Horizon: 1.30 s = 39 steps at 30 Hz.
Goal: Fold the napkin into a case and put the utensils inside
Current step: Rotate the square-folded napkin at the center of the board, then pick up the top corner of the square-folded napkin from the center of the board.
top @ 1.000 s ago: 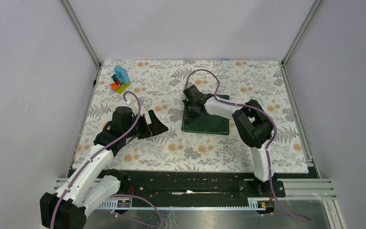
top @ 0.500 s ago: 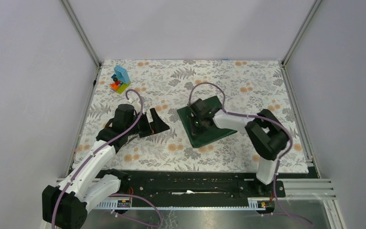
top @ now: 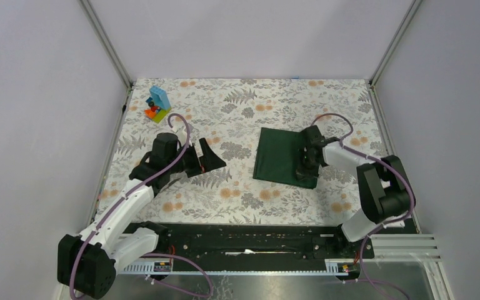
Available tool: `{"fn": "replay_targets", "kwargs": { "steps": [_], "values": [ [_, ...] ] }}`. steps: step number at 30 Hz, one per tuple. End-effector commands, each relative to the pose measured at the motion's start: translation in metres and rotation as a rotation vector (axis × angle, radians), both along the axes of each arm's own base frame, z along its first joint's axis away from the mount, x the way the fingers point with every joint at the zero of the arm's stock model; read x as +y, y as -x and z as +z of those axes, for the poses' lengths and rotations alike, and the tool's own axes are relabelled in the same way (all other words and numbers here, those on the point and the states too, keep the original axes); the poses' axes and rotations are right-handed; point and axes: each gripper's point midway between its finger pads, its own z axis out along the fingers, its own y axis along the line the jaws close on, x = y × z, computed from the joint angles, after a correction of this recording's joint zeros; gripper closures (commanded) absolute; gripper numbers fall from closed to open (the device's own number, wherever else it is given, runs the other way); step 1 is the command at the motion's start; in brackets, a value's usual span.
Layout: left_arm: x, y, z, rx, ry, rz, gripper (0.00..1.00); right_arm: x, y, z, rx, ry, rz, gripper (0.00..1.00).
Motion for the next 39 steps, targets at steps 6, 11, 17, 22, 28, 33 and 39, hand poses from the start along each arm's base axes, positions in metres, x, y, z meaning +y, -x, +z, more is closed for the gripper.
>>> {"fn": "replay_targets", "kwargs": {
  "steps": [6,11,17,22,28,33,39],
  "values": [
    [-0.008,-0.003,0.042,-0.111,0.048,-0.049,0.04,-0.013,-0.041,0.011,-0.029,0.058,0.147,0.91],
    [-0.035,0.000,0.016,-0.037,0.058,-0.137,0.05,-0.012,-0.038,0.042,-0.122,0.032,0.199,0.69],
    [-0.099,-0.025,-0.029,0.016,-0.084,-0.244,0.14,-0.032,-0.048,0.060,-0.226,-0.004,0.068,0.43],
    [-0.127,-0.062,-0.069,0.038,-0.197,-0.227,0.25,-0.057,-0.051,0.059,-0.253,-0.088,-0.105,0.39],
    [-0.130,-0.079,-0.119,0.114,-0.302,-0.218,0.31,-0.070,-0.038,0.039,-0.199,-0.239,-0.213,0.45],
    [-0.127,-0.080,-0.137,0.127,-0.331,-0.209,0.34,-0.071,-0.030,0.022,-0.167,-0.256,-0.214,0.52],
    [-0.126,-0.074,-0.145,0.151,-0.332,-0.222,0.47,-0.072,-0.030,0.016,-0.154,-0.252,-0.220,0.57]
  ]
}}
